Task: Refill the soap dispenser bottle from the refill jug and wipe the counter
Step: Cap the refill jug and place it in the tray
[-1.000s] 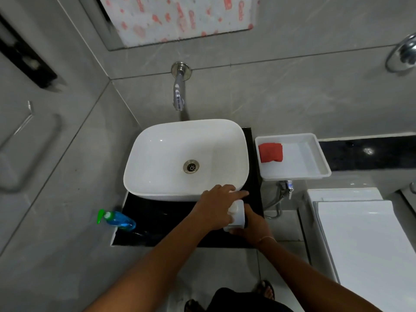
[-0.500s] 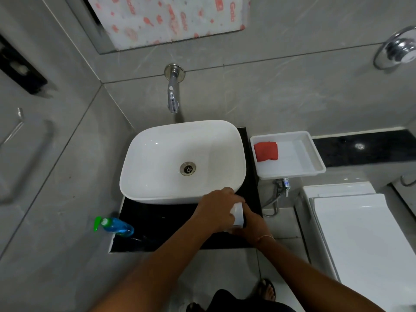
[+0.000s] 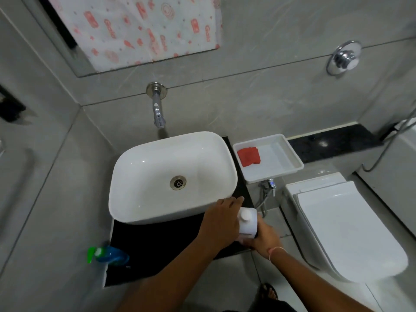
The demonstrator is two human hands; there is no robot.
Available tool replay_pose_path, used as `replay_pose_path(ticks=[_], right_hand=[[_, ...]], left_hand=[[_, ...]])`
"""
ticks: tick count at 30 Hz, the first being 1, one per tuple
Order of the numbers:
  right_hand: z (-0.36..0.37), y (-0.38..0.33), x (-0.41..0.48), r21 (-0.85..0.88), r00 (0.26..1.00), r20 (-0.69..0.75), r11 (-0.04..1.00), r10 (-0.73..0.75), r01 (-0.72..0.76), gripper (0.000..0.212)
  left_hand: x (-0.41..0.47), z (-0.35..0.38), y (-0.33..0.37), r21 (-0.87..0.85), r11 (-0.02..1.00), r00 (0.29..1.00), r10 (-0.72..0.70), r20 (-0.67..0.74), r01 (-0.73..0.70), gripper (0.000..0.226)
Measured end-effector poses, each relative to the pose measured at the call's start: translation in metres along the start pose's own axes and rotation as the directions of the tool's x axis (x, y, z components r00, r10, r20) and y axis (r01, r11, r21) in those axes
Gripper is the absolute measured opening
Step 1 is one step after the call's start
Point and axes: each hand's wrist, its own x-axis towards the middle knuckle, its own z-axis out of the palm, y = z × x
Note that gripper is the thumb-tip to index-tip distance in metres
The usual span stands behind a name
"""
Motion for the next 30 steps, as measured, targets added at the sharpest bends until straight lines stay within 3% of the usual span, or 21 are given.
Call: replay_pose_path(ticks=[4,10,18,24,30], right_hand=[[-0.039,0.027,-0.013,0.198,0.978,-0.158,0.975,0.134,-0.102,0.095],[-0.13,0.055,0.023,0.18,0.952,-0.257,0.976,0.167,-0.122,0.089],[-0.228,0.078,0.158,0.128,0.991,-0.101,0.989,0.091,-0.078,0.085],[-0.239,0.071,0.267,-0.025,0.999,-0.033,0.999,-0.03,0.03,0.078],[-0.224,0.075,0.355,-0.065,0.997,-0.034,0.996,0.065,-0.067,0.075]], left_hand=[[0.024,0.036,0.015,-0.039,0.998,0.999,0.043,0.008,-0.043,0.062],[0.094,0.092,0.025,0.041,0.998,0.996,-0.052,0.07,0.05,0.065],[0.203,0.138,-0.008,0.107,0.915,0.912,-0.398,0.094,0.388,0.066],[0.247,0.155,-0.03,0.119,0.878,0.884,-0.467,-0.009,0.464,0.062],[0.25,0.175,-0.04,0.038,0.901,0.897,-0.426,-0.114,0.433,0.063]])
